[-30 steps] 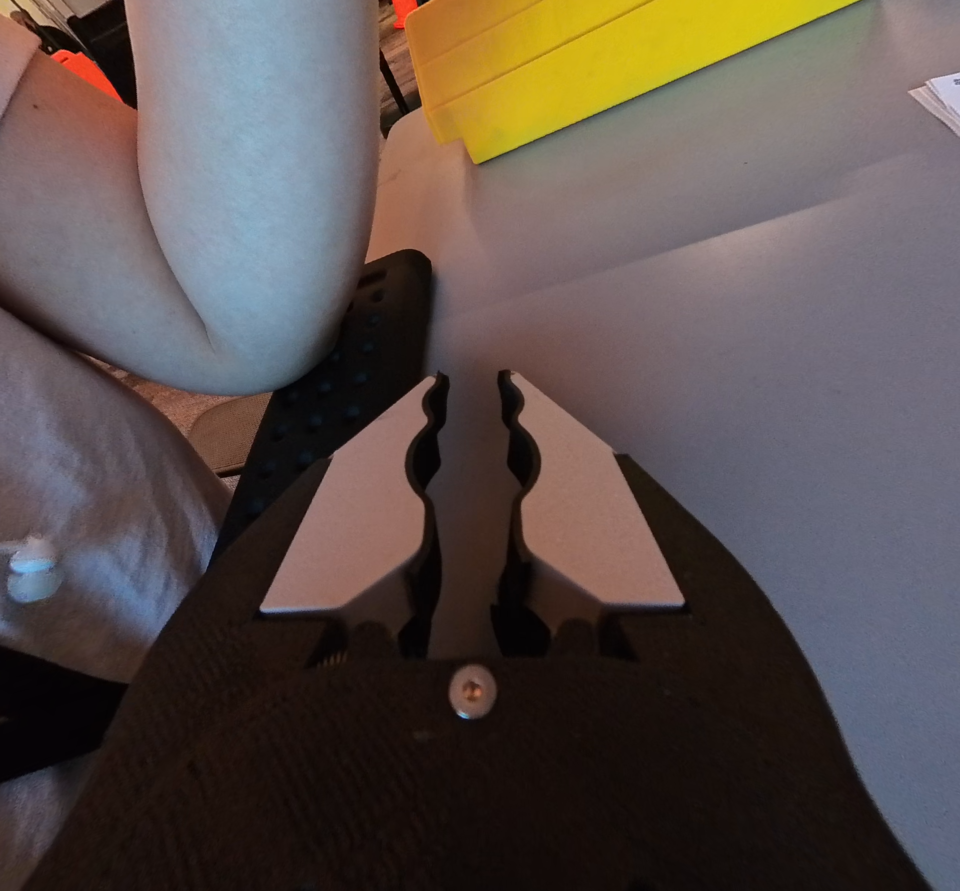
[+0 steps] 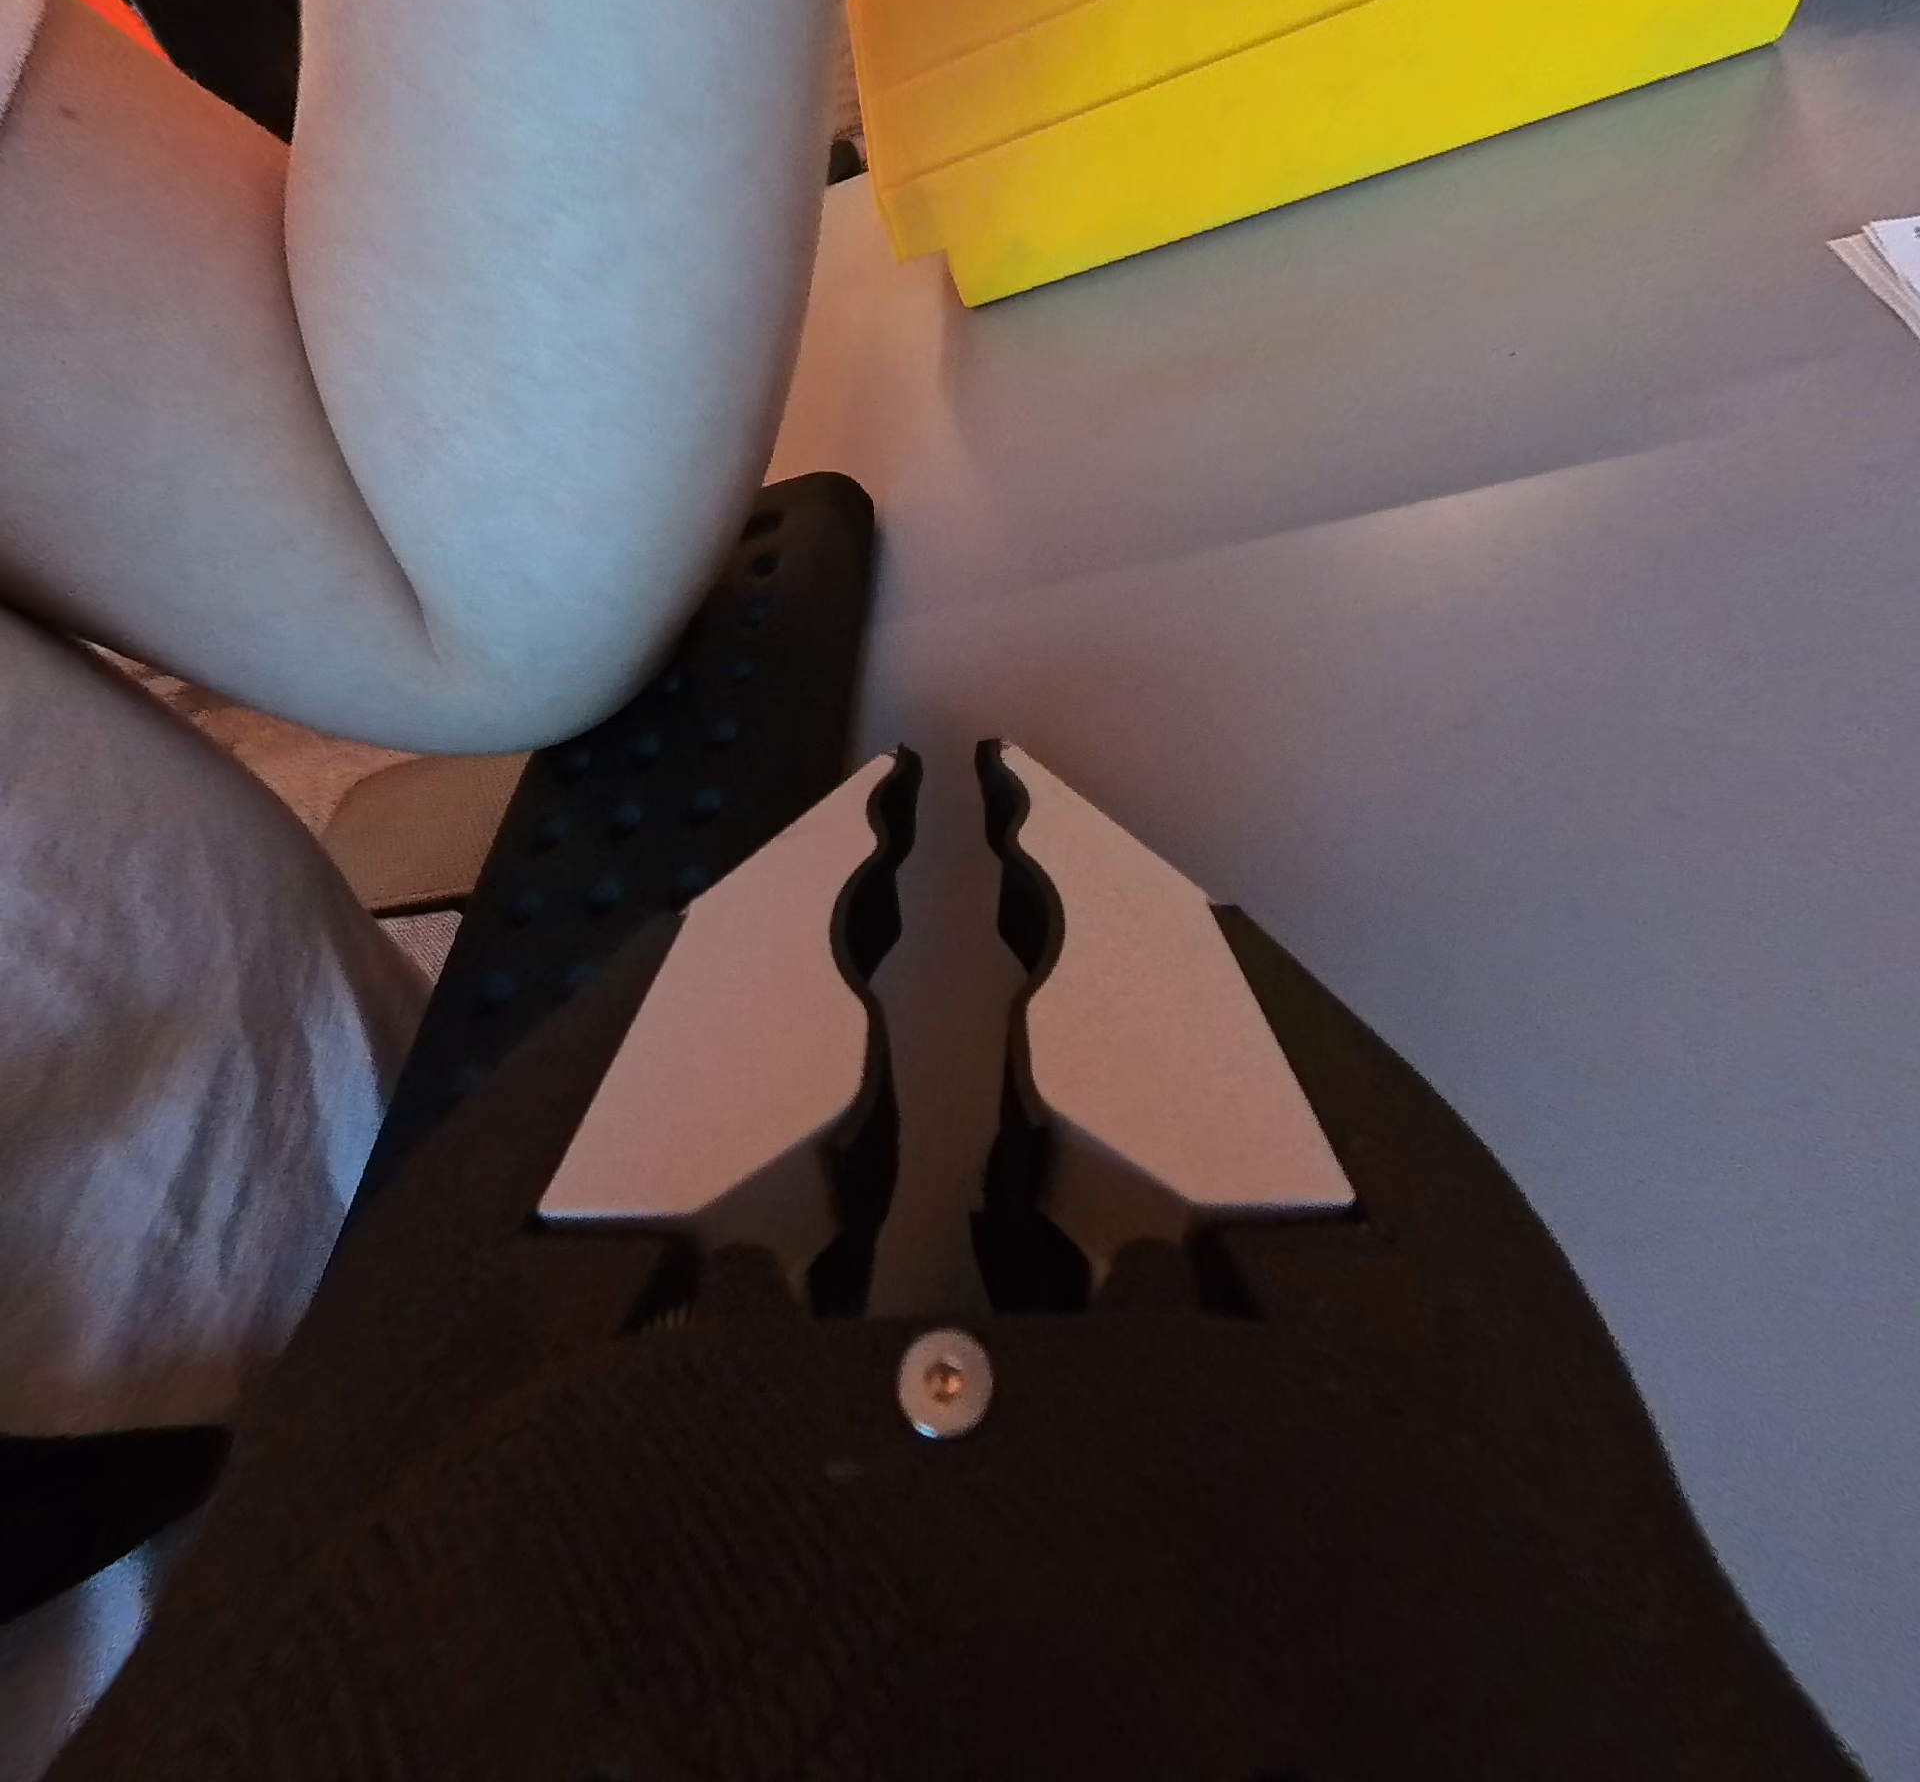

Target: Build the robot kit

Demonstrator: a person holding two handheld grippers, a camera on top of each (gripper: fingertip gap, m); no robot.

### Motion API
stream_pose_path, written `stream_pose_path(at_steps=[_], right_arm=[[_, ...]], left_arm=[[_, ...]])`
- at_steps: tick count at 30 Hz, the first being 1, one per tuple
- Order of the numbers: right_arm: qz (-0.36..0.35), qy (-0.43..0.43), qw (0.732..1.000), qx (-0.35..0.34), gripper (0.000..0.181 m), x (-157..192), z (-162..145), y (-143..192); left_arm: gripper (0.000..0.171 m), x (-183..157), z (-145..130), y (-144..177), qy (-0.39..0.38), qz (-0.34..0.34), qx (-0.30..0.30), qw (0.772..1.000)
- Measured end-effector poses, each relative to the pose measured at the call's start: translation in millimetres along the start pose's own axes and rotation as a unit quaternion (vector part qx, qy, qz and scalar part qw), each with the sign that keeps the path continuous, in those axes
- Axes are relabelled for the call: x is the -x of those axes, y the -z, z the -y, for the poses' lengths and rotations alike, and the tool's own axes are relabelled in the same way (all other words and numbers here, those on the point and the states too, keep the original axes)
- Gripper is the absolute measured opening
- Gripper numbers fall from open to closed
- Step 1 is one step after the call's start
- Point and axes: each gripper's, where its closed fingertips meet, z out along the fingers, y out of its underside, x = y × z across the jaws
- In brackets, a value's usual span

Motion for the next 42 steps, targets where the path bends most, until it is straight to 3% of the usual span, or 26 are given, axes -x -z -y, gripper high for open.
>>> stream_pose_path(at_steps=[7,14,22,29,42], right_arm=[[-0.005,0.007,1.0,-0.005,0.007,-1,2,2],[-0.001,-0.019,1.0,-0.02,0.002,-6,6,7],[0.013,-0.053,0.998,-0.012,0.0,-7,2,6],[0.038,-0.113,0.993,-0.014,0.001,-10,-1,6],[0.03,-0.141,0.989,-0.036,0.001,-18,4,10]], left_arm=[[0.025,-6,0,-7,-0.01,-0.004,-0.002,1.0],[0.024,-1,16,-7,0.001,0.0,-0.062,0.998],[0.032,-1,31,5,0.063,-0.04,-0.117,0.99],[0.039,9,39,18,0.087,-0.035,-0.149,0.984],[0.039,2,42,20,0.088,-0.049,-0.154,0.983]])
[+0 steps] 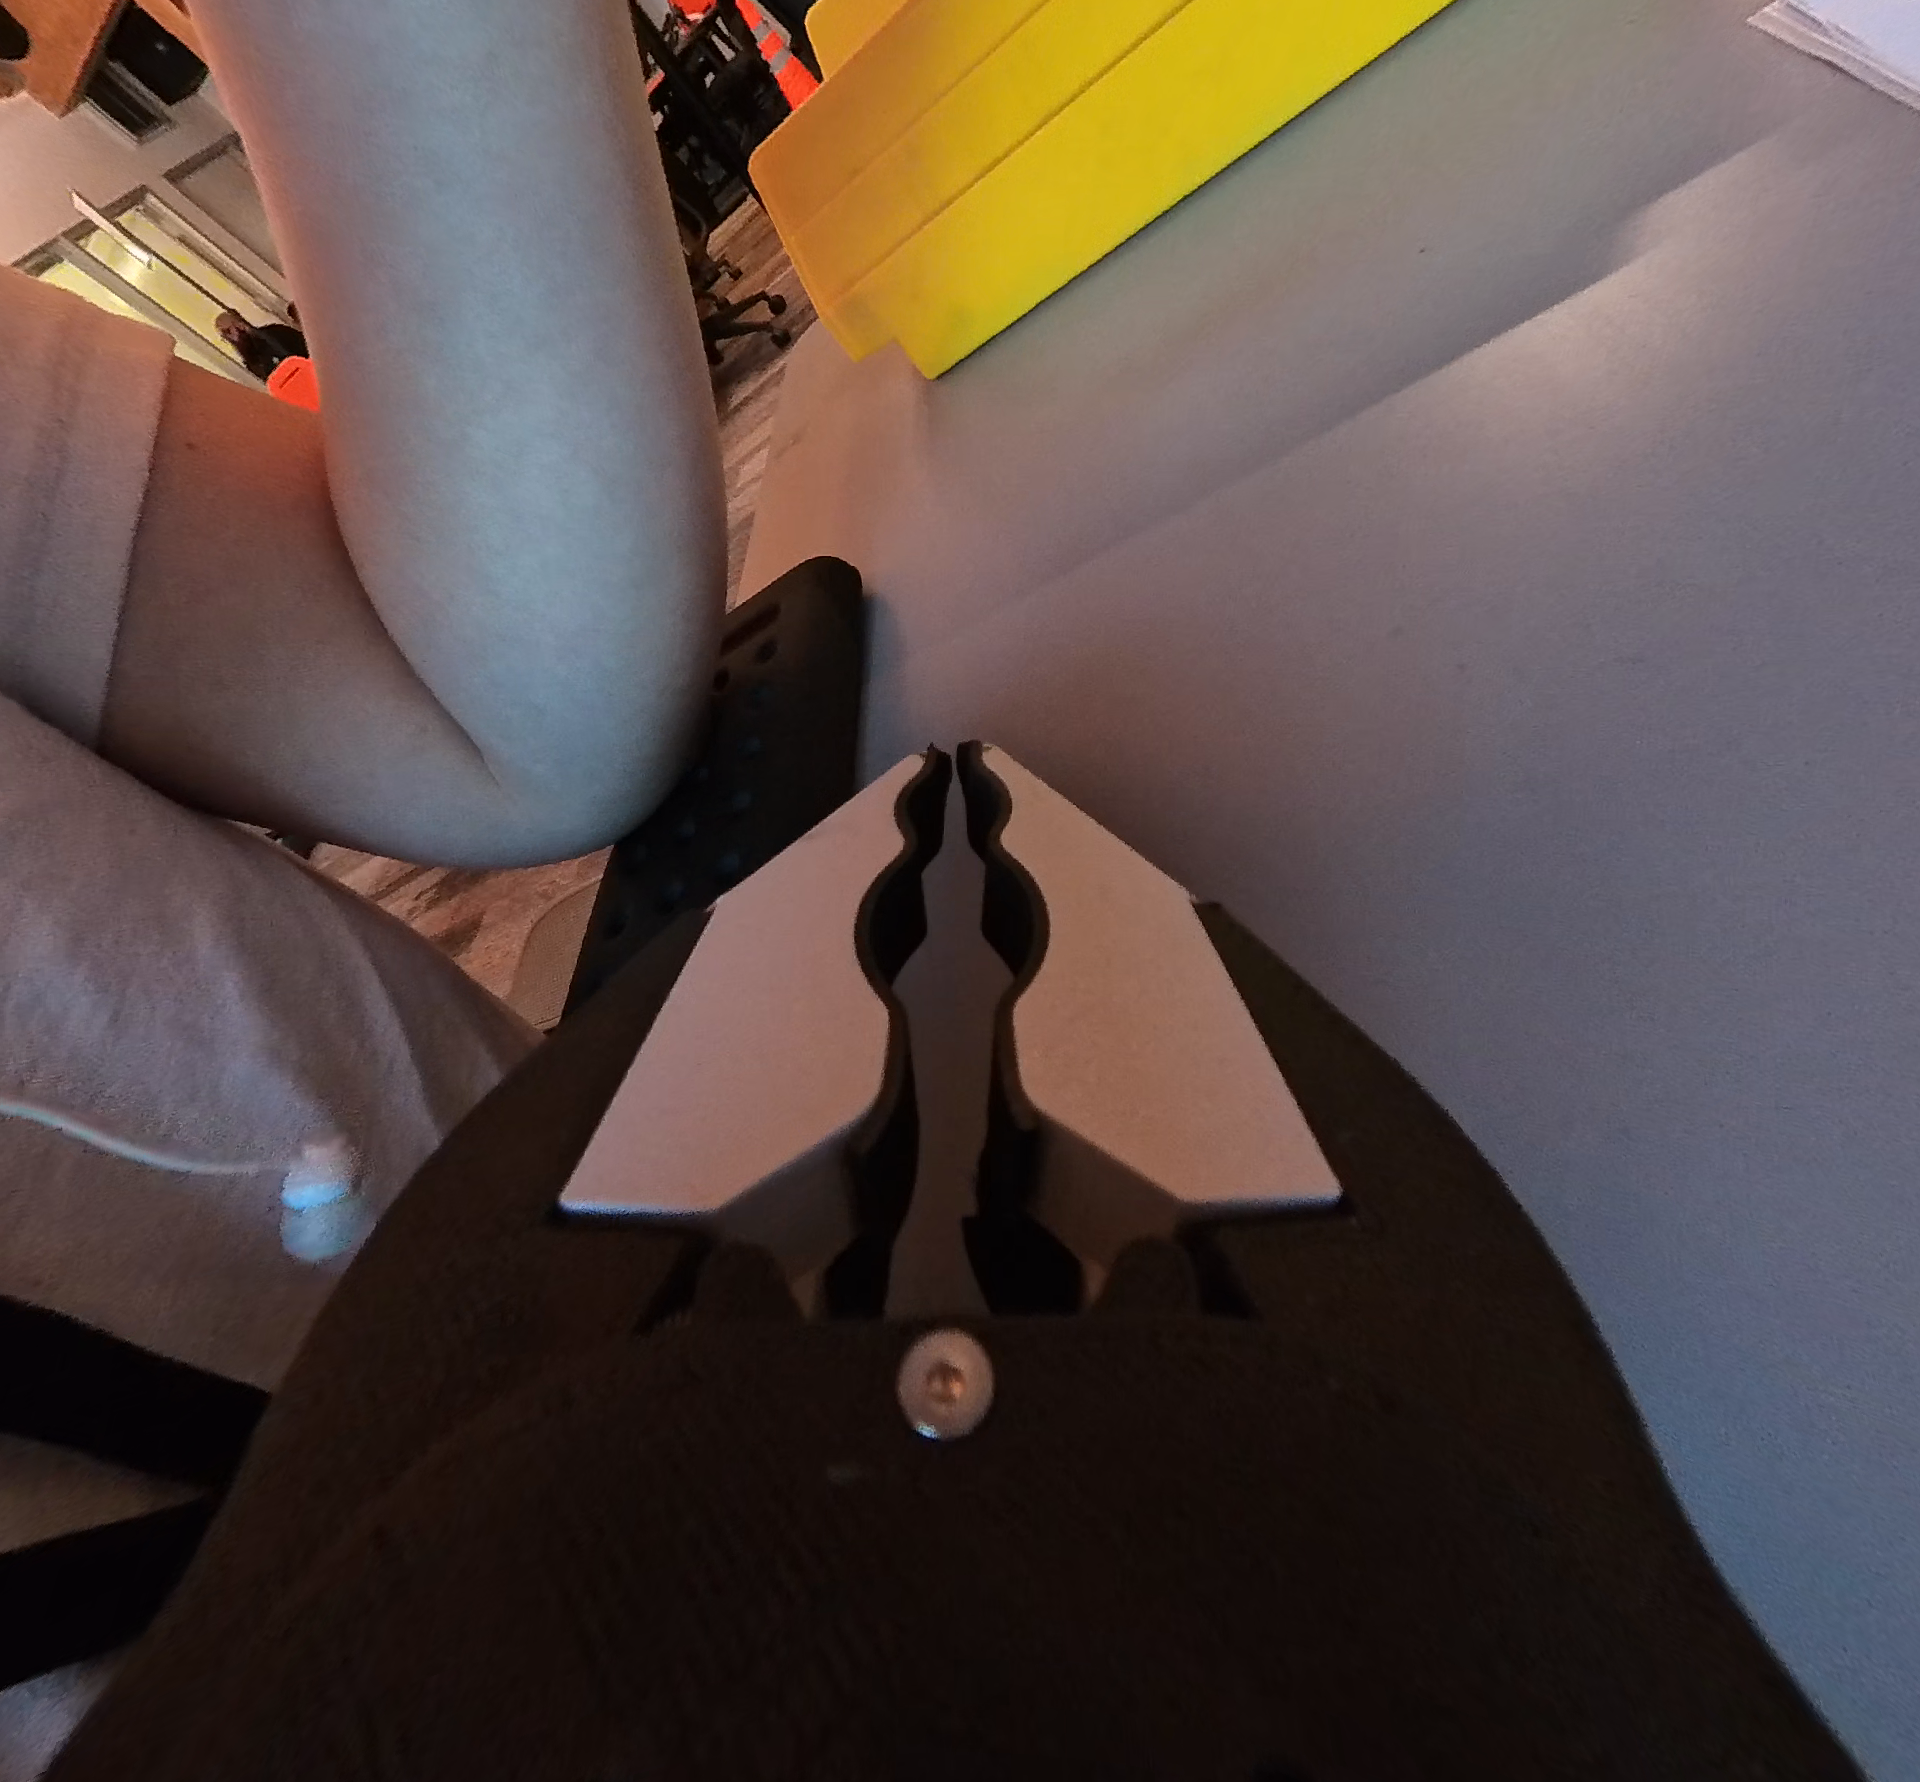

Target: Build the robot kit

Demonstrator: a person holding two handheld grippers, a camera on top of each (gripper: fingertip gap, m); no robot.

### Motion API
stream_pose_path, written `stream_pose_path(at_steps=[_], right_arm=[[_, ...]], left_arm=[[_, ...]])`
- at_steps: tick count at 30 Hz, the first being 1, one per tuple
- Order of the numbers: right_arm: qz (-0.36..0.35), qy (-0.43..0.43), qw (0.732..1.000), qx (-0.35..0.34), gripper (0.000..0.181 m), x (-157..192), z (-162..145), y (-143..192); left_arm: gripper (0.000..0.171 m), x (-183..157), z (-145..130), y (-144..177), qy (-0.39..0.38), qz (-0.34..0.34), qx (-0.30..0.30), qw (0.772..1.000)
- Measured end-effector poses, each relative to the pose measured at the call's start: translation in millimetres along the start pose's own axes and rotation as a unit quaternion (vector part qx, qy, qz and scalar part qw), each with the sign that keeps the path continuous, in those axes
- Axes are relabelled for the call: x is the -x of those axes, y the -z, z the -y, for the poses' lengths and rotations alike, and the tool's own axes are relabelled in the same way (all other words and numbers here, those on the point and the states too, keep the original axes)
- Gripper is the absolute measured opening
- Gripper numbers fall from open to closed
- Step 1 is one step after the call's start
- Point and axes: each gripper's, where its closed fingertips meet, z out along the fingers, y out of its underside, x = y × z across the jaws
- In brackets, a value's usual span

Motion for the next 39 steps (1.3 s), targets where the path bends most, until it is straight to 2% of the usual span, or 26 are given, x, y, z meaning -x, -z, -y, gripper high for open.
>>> stream_pose_path(at_steps=[39], right_arm=[[-0.017,0.03,0.999,0.009,0.001,0.0,-2.0,-1.7]], left_arm=[[0.036,-6.7,3.3,2.3,-0.001,-0.014,-0.003,1.0]])
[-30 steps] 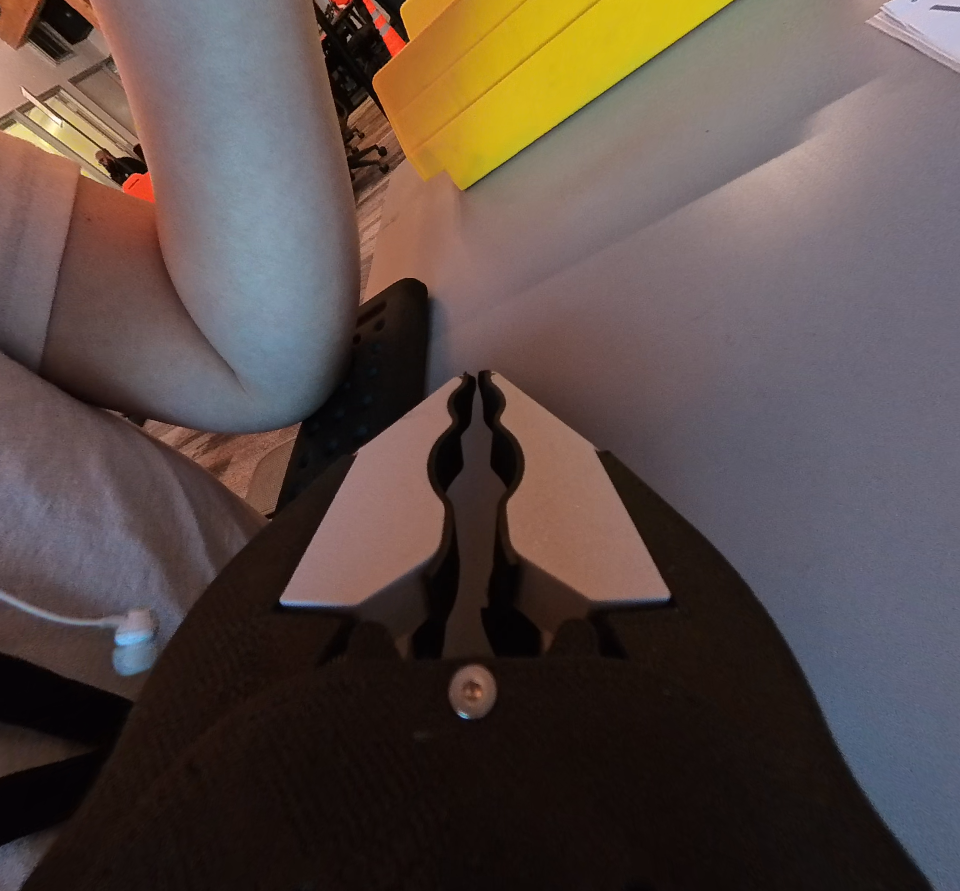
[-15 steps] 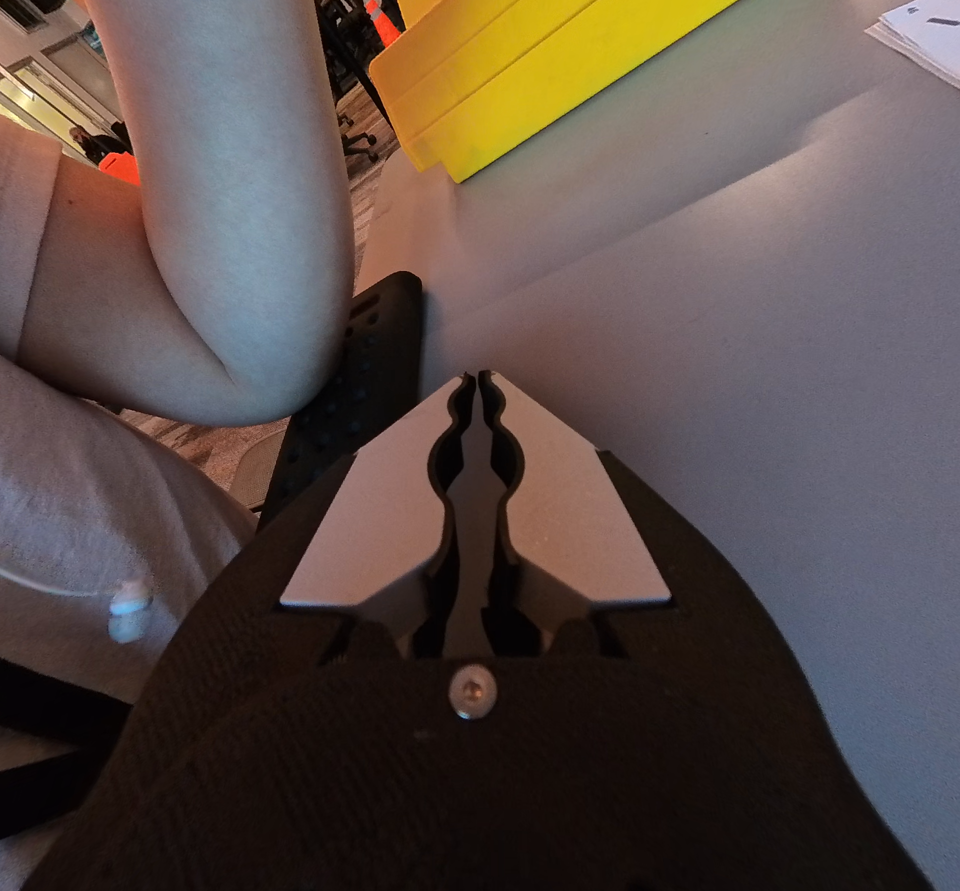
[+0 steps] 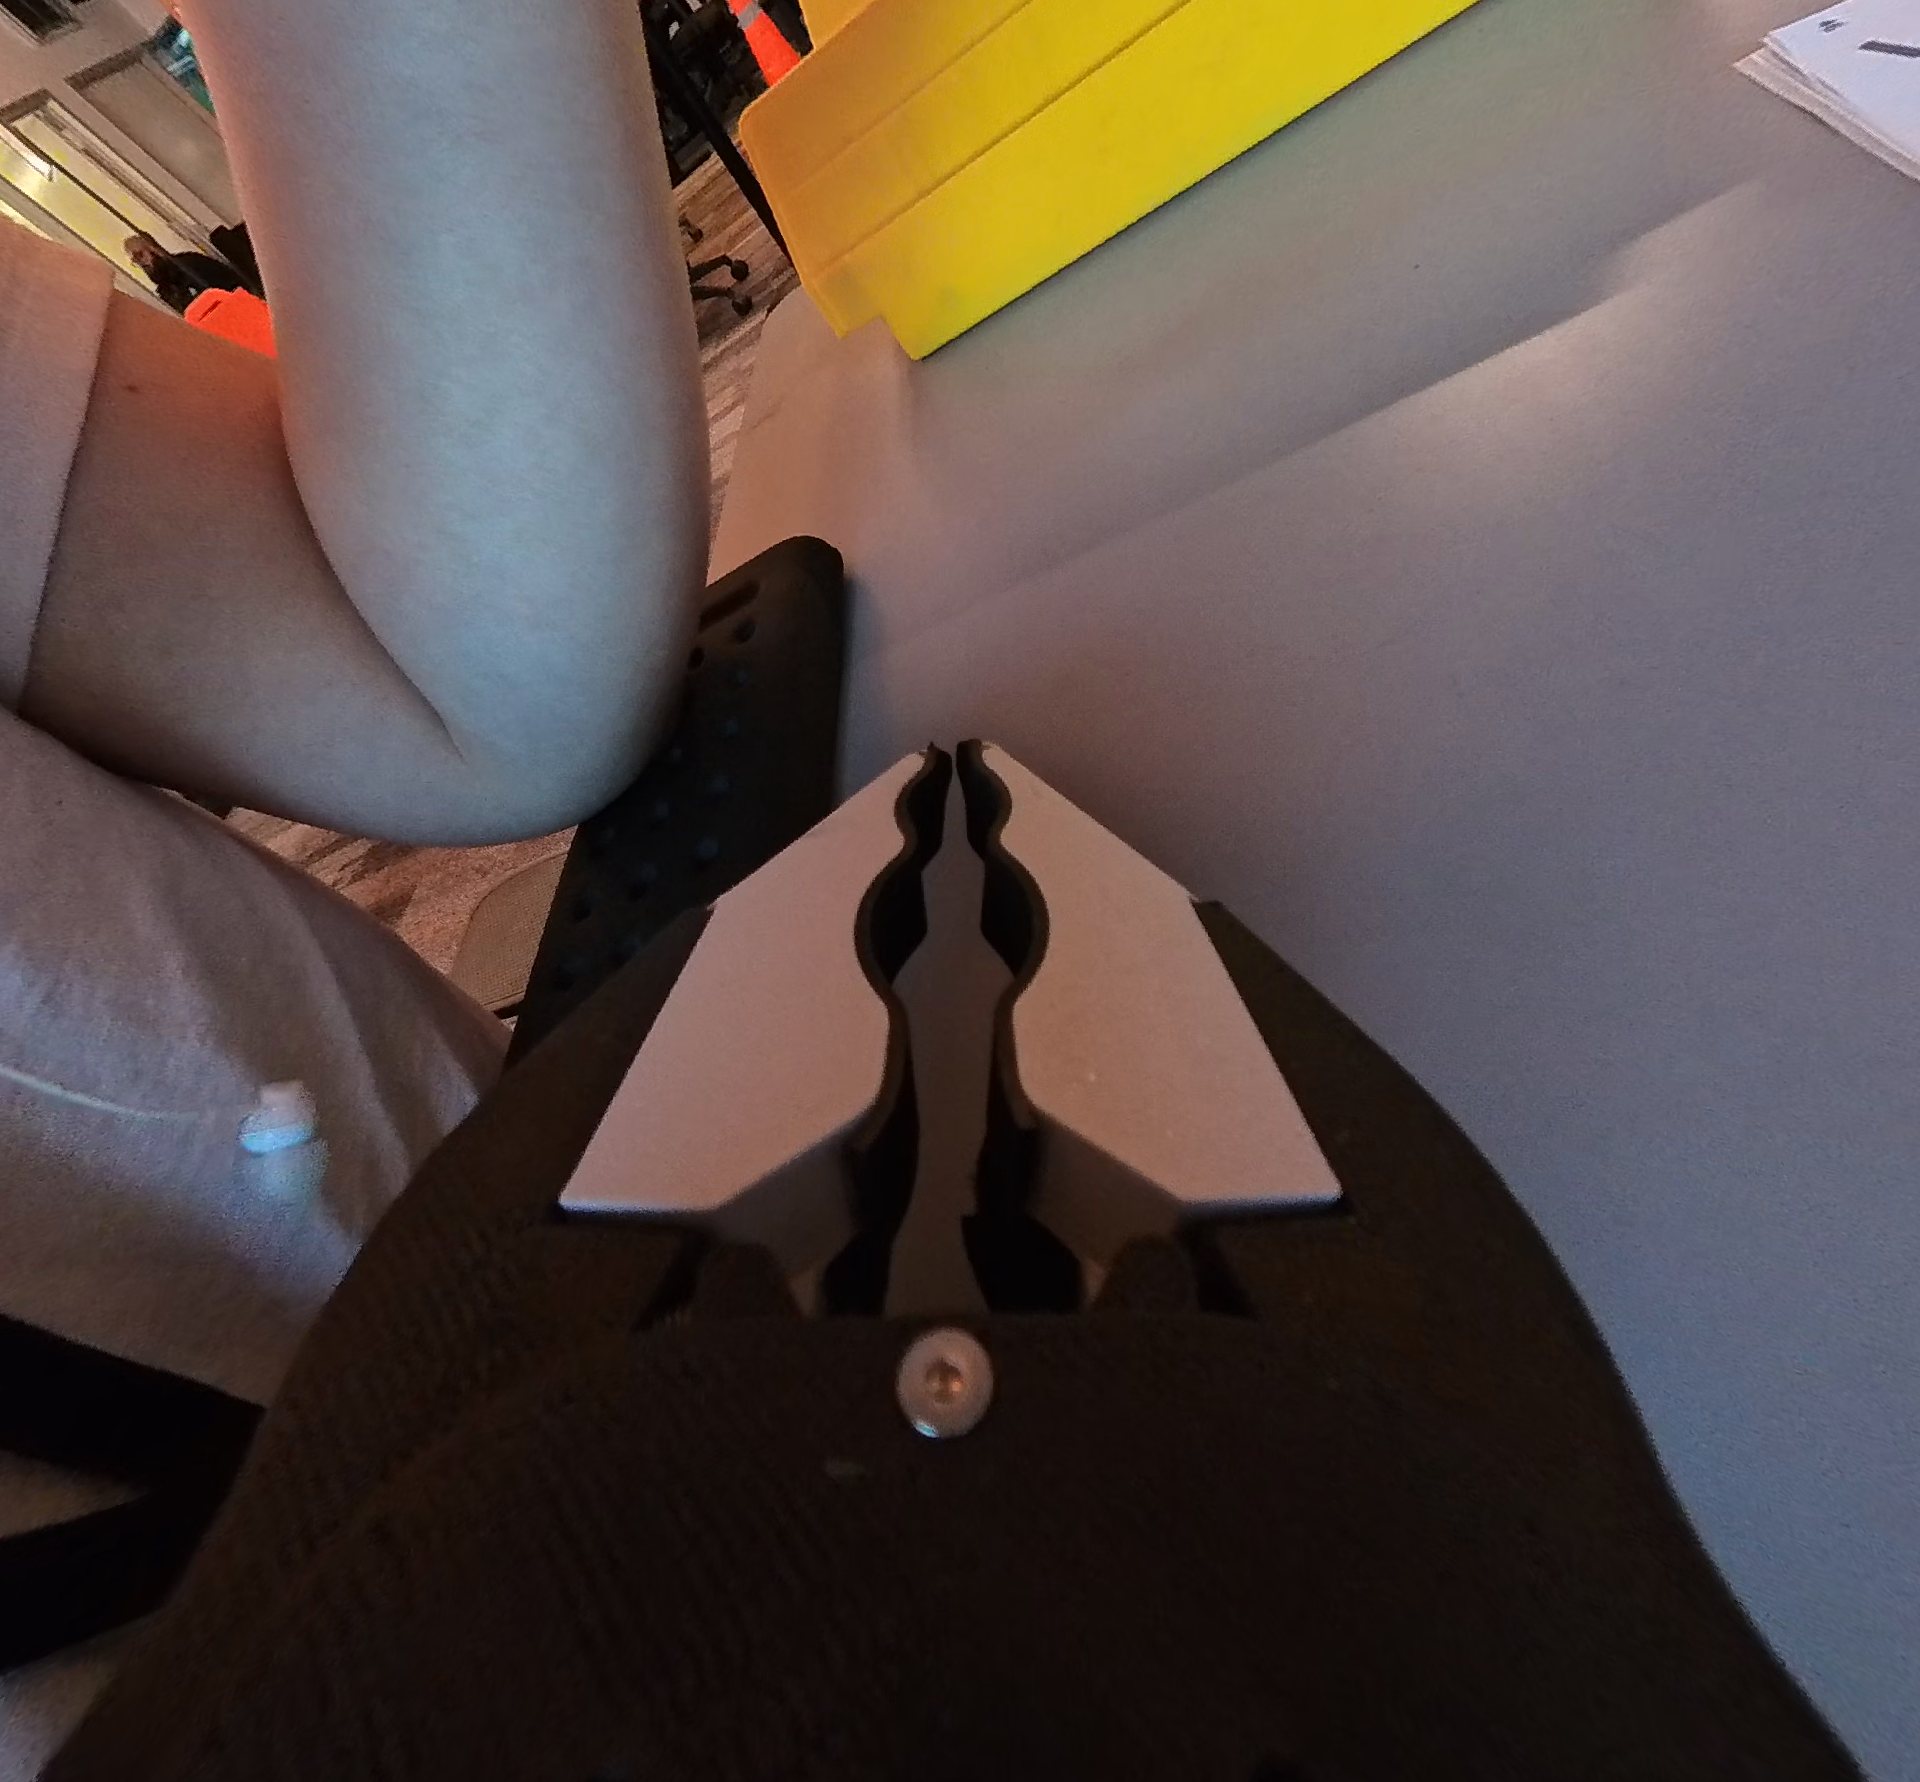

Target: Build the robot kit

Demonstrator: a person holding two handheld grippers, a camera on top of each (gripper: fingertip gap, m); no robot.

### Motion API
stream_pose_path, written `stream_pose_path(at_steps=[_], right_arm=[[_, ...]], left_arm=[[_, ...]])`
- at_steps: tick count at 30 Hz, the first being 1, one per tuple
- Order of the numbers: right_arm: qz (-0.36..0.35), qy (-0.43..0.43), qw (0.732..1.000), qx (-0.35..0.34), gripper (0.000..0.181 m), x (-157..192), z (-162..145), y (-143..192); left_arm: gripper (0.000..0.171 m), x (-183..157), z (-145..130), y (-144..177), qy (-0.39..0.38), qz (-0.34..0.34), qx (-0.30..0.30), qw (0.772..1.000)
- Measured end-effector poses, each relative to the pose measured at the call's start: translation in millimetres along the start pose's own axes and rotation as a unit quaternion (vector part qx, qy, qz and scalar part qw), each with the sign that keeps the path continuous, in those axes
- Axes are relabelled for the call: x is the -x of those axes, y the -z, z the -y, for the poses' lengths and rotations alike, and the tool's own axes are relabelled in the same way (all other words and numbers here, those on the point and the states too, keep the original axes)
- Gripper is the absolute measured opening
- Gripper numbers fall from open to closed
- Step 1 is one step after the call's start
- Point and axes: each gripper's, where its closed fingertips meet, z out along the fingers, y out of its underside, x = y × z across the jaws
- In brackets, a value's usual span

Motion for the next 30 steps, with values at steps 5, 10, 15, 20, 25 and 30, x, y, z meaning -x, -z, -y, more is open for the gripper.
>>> stream_pose_path(at_steps=[5,10,15,20,25,30], right_arm=[[-0.002,0.004,1.0,0.002,0.001,0.0,-0.3,-0.1],[-0.003,0.007,1.0,0.002,0.001,0.3,-0.7,-0.1],[-0.003,0.007,1.0,0.003,0.001,0.4,-0.8,0.0],[-0.004,0.009,1.0,0.004,0.001,0.6,-1.5,-0.1],[-0.006,0.015,1.0,0.009,0.001,1.4,-2.9,-0.8],[-0.015,0.04,0.999,0.022,0.001,3.9,-6.7,-3.0]], left_arm=[[0.036,-1.2,-0.2,-0.2,0.0,-0.002,0.0,1.0],[0.036,-2.5,-2.0,-1.8,0.0,-0.005,0.004,1.0],[0.036,-2.5,-2.2,-1.6,0.001,-0.005,0.004,1.0],[0.036,-2.6,-1.6,-0.9,0.002,-0.006,0.003,1.0],[0.035,-4.6,0.7,0.7,0.001,-0.009,-0.001,1.0],[0.036,-8.7,-0.1,-0.8,0.003,-0.017,0.001,1.0]])
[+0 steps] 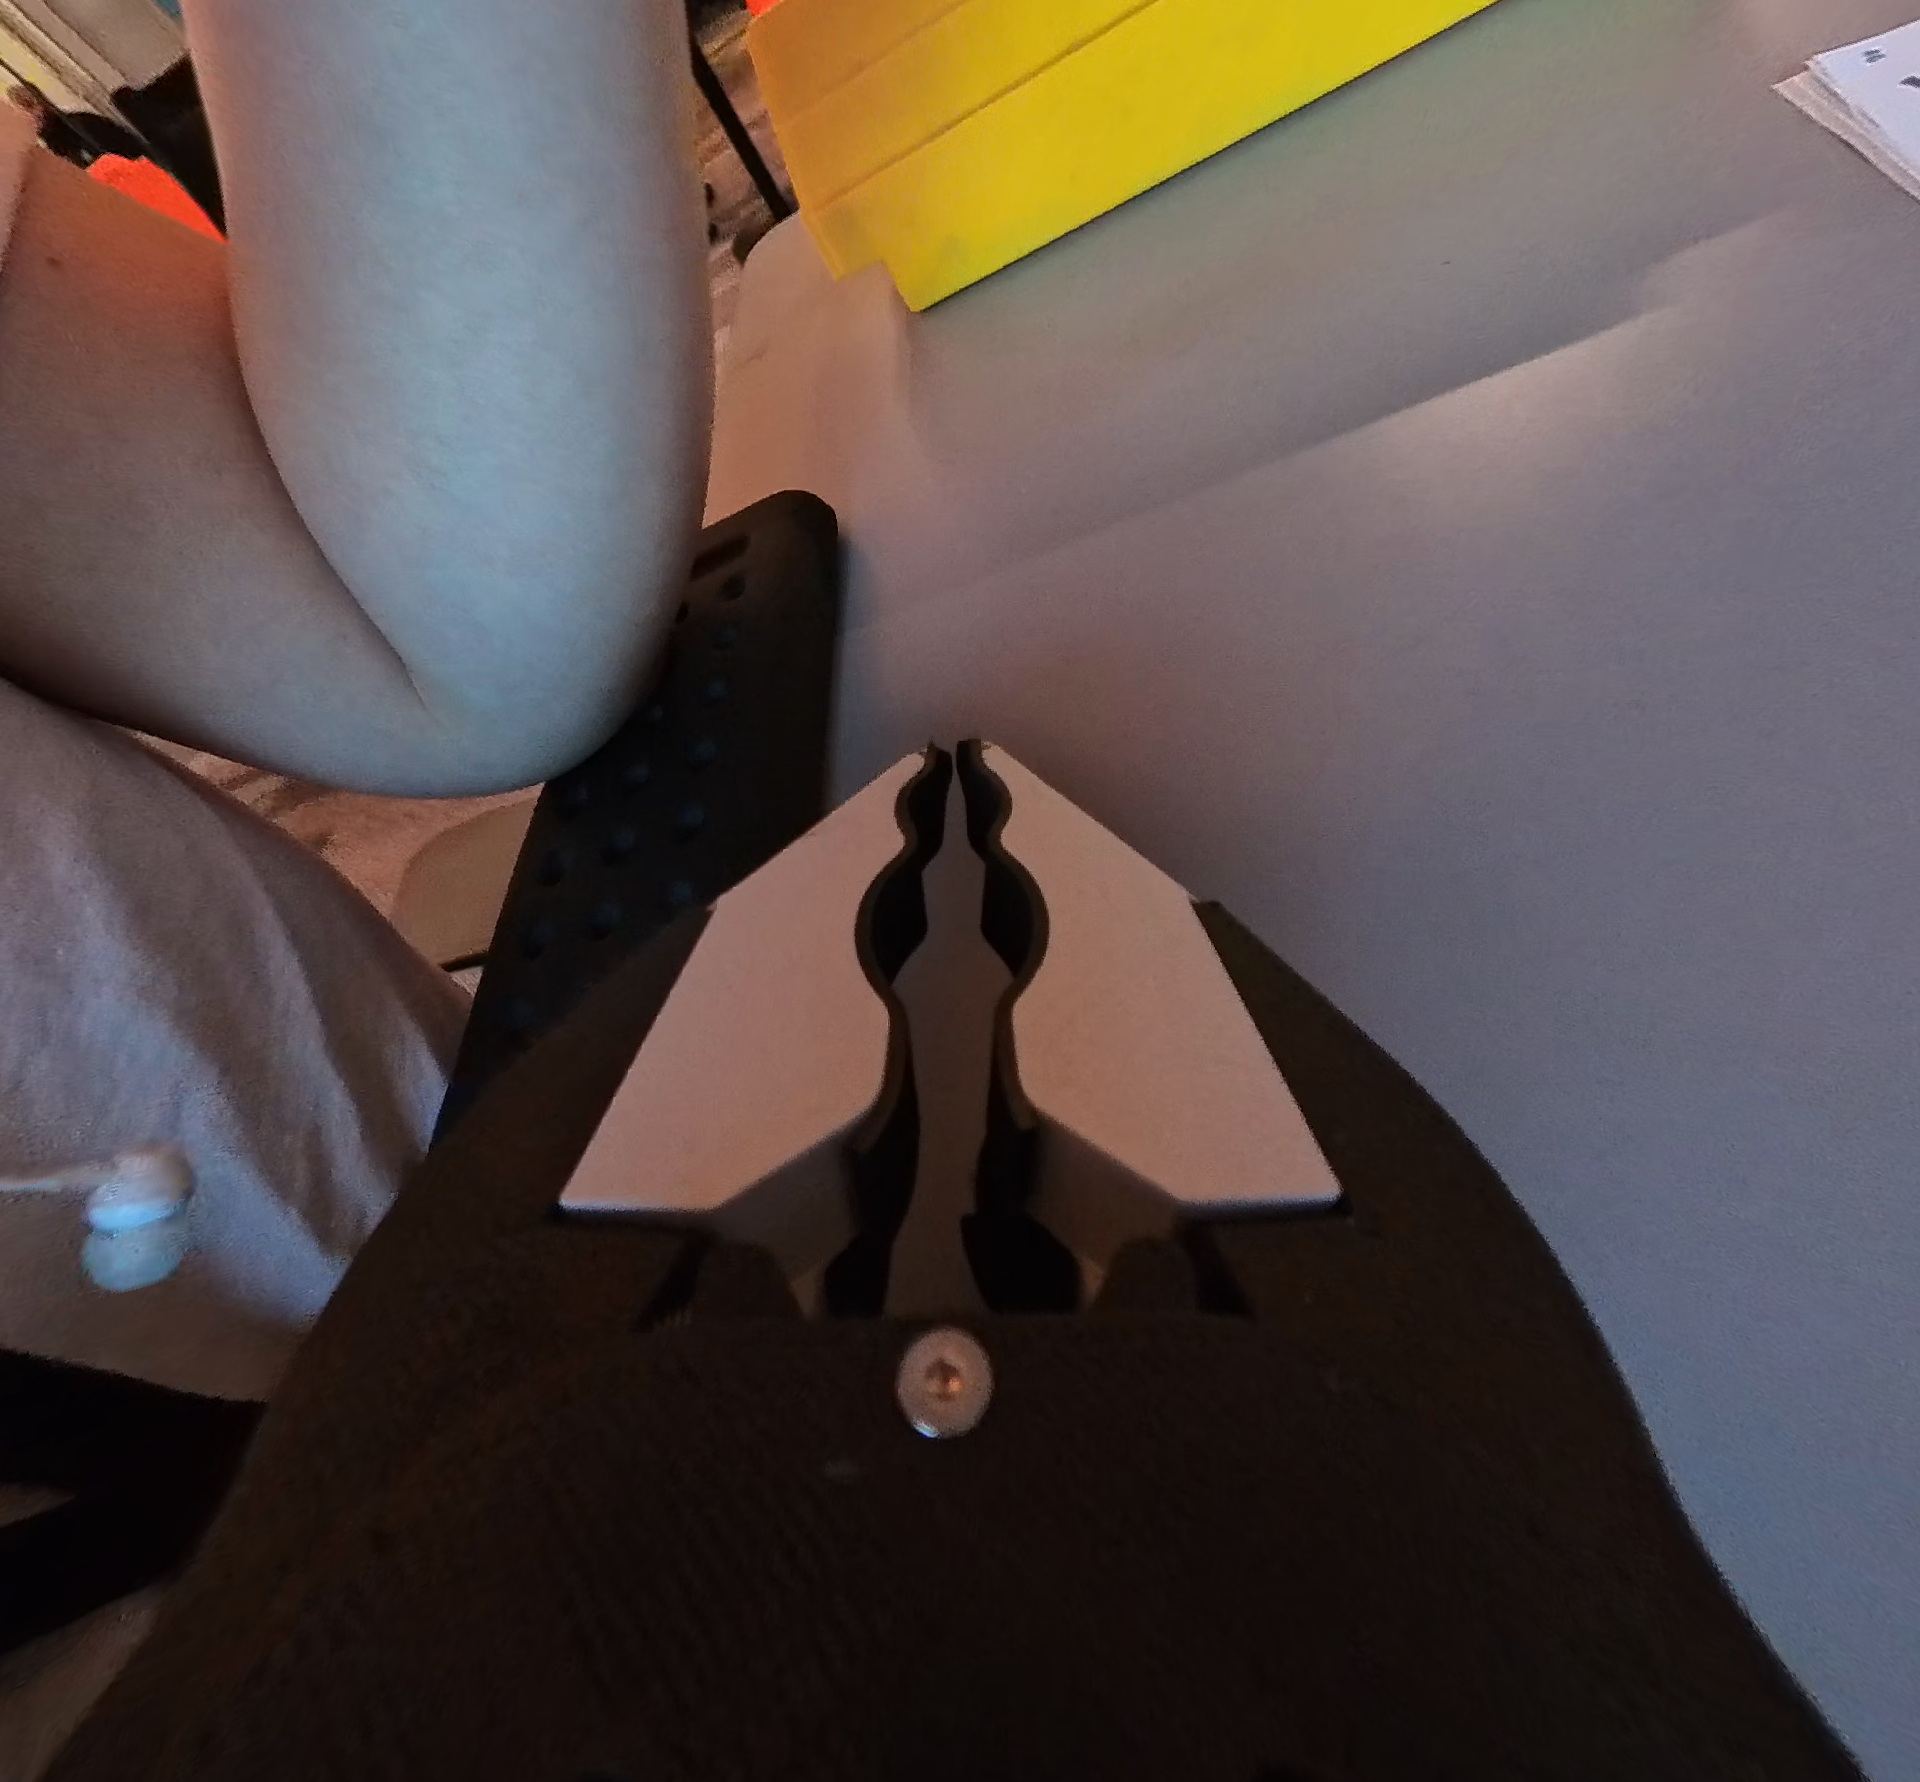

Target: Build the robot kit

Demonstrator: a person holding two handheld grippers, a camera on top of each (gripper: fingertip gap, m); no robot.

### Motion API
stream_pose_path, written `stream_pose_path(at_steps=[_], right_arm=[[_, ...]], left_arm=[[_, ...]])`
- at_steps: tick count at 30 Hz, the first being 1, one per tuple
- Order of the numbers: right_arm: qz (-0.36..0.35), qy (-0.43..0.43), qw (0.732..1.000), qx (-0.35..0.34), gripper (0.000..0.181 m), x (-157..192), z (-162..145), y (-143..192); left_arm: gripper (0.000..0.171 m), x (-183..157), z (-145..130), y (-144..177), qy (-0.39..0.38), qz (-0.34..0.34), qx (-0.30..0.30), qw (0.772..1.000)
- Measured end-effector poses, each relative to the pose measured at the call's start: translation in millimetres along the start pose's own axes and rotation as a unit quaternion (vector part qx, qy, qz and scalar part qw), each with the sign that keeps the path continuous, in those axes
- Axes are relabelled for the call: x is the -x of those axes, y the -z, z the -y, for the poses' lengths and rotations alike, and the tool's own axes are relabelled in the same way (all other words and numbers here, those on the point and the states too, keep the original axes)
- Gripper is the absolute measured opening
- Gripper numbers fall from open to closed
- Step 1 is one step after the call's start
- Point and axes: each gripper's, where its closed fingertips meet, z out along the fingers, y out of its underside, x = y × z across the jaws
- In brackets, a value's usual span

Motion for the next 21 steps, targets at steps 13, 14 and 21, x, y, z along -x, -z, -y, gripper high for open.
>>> stream_pose_path(at_steps=[13,14,21], right_arm=[[-0.067,0.11,0.992,-0.009,0.003,-7,8,4],[-0.079,0.126,0.989,-0.02,0.004,-8,13,7],[-0.147,0.149,0.975,-0.071,0.014,-30,34,28]], left_arm=[[0.035,-31,14,9,-0.03,-0.024,-0.02,0.999],[0.035,-35,16,11,-0.033,-0.027,-0.024,0.999],[0.035,-52,29,25,-0.043,-0.049,-0.05,0.997]])
